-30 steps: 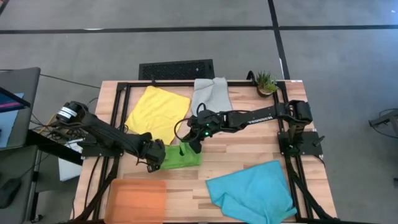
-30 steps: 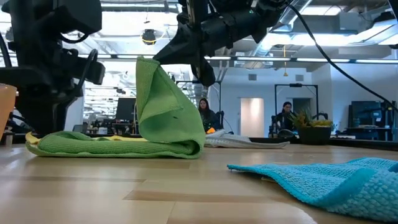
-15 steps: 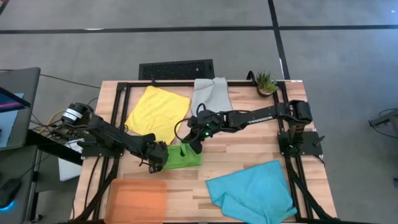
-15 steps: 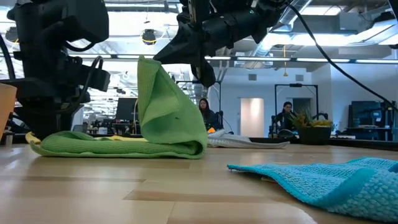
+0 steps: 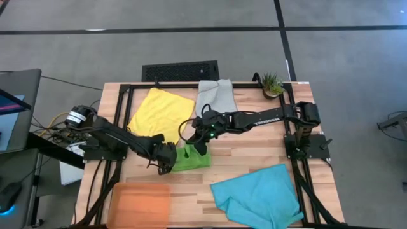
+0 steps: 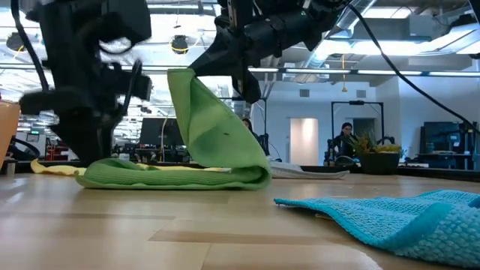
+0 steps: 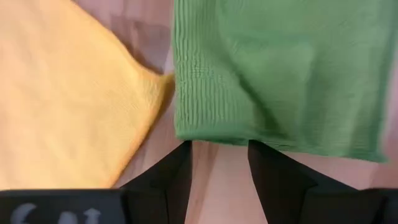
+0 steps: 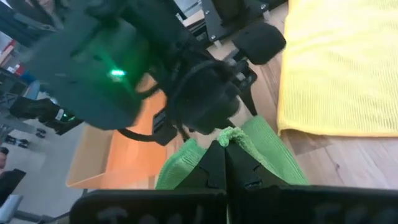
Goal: Fold microfiber towels
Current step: Fold the green towel
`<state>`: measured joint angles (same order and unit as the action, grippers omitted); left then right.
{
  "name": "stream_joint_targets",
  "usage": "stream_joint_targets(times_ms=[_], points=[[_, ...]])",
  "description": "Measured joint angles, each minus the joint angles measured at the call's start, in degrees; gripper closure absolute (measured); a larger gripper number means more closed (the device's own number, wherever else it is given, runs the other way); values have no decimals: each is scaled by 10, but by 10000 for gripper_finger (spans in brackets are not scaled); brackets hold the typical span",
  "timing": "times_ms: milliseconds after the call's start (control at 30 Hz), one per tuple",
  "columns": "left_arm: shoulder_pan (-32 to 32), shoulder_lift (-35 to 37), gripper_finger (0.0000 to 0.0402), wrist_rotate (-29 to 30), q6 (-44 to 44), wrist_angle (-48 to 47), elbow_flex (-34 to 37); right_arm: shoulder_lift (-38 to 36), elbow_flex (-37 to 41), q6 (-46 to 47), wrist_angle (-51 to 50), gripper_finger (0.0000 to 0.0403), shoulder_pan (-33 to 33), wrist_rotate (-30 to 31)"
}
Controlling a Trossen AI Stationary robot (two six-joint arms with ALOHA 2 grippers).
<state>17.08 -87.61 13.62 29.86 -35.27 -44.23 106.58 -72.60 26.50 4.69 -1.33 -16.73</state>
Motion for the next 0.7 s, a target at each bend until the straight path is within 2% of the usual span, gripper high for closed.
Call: stream_joint_targets(times_ms=[167,367,500,700], points=[[16,4,252,29,23,-118,-53,0,-19,0,2,397,0,0],[44,17,252,59,92,-242,-99,2,-26,0,3,397,-3,1],[68,42,252,82,138,-283,-117,6,-26,-1,7,397,-4,5],[98,93,252,90,181,-294,-127,6,-27,-7,29,397,-4,8]])
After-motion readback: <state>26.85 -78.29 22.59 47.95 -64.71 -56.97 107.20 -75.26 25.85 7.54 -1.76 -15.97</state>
